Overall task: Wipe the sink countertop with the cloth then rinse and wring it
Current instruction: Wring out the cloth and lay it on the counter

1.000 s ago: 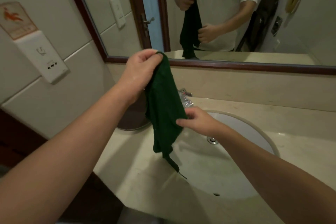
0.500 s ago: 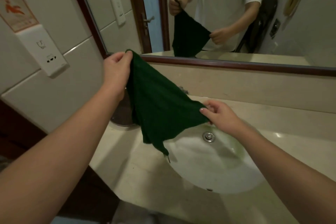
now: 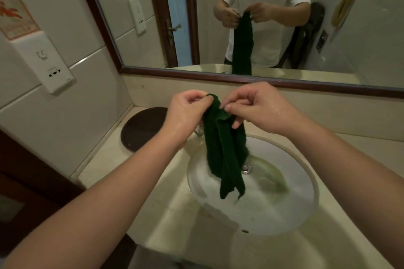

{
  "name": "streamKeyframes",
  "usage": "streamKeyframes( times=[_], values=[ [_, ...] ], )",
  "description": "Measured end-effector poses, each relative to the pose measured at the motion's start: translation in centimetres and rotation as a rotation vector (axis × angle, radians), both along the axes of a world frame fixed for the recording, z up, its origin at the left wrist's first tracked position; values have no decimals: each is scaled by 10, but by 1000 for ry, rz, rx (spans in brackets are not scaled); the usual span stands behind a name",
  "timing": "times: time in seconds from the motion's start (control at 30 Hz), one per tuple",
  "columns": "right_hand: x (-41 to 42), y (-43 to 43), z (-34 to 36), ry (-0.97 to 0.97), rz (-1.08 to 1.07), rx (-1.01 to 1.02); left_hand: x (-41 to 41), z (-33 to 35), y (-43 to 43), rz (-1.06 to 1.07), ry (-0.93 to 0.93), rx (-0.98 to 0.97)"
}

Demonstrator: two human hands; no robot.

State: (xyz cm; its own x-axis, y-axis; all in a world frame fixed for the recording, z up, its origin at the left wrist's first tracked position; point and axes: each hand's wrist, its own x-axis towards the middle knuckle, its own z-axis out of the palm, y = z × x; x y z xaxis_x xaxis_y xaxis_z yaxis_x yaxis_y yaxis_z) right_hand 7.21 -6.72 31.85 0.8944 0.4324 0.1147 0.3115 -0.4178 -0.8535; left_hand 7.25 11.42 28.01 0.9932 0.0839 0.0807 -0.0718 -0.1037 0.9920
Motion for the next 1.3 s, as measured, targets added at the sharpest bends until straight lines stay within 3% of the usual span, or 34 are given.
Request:
streamKeyframes(
  times=[0.23,0.43,0.63,0.77,0.93,1.1,1.23,1.3],
  values=[
    [2,-1,-11,-226,-234,-38,-13,1,-17,-94,50,-155],
    [4,8,-22,-215,-281,115,-18,0,-20,-204,95,-306],
    [7,15,-26,-225,-239,93,-21,3,-16,-152,-8,-130],
    [10,15,-33,-124,-7,160,-17,2,0,-82,-25,-42],
    [18,18,-49,80,215,5,-16,5,30,-93,-15,-30],
    [23,24,-51,75,222,-163,-12,21,69,-60,-58,14],
    [35,30,-32,-77,2,-263,-9,26,99,25,-74,43],
    [38,44,-23,-242,-115,-343,-6,26,112,69,-75,59]
  ],
)
